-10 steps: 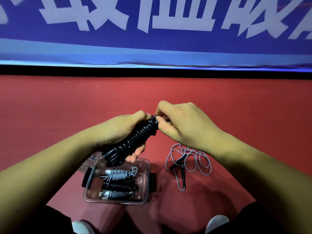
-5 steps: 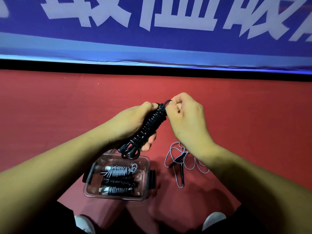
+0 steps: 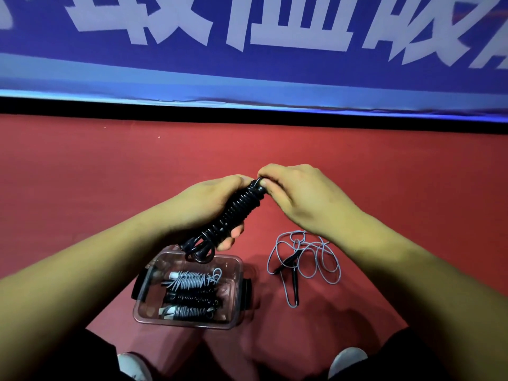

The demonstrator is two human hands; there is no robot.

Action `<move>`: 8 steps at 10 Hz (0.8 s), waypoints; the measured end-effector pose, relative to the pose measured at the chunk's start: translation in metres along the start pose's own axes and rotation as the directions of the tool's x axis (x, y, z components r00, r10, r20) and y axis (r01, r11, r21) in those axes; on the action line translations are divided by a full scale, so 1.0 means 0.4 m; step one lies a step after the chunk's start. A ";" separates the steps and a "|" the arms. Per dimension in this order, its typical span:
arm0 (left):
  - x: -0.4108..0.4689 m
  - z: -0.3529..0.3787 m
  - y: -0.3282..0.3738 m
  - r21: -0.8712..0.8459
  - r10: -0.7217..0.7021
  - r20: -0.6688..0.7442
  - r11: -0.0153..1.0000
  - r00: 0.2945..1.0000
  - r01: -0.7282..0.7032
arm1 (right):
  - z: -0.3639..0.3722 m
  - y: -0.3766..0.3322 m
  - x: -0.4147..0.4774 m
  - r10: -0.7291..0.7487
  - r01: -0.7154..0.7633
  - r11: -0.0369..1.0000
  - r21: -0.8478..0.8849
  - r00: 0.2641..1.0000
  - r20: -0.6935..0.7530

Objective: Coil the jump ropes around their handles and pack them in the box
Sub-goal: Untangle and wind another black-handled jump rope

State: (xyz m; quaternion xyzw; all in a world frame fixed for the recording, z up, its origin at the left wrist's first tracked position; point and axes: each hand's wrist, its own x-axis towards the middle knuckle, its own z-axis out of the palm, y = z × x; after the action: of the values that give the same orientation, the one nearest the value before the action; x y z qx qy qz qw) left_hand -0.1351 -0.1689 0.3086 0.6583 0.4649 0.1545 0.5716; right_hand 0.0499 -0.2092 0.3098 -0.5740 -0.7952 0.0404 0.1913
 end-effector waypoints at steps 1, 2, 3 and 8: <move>0.011 0.001 -0.015 0.008 0.003 0.003 1.000 1.000 -0.003 | 0.015 -0.005 0.000 0.042 -0.040 0.998 0.046 0.998 -0.042; 0.018 -0.004 -0.015 0.061 -0.015 0.004 0.998 1.000 0.015 | 0.015 -0.009 -0.001 0.070 -0.069 0.997 0.038 0.997 -0.036; 0.008 -0.009 -0.005 0.002 -0.132 0.143 0.991 0.981 0.133 | 0.011 -0.014 -0.005 0.041 -0.033 0.993 -0.115 0.997 0.064; 0.029 0.076 -0.040 -0.173 -0.062 0.012 0.983 0.998 0.064 | 0.102 0.022 0.010 0.255 -0.250 0.966 0.064 0.964 -0.071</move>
State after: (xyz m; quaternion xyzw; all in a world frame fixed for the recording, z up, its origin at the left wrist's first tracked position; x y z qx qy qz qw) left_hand -0.1138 -0.1795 0.2813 0.5914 0.4684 0.1741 0.6329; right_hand 0.0425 -0.1962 0.2708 -0.6664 -0.7060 0.0632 0.2313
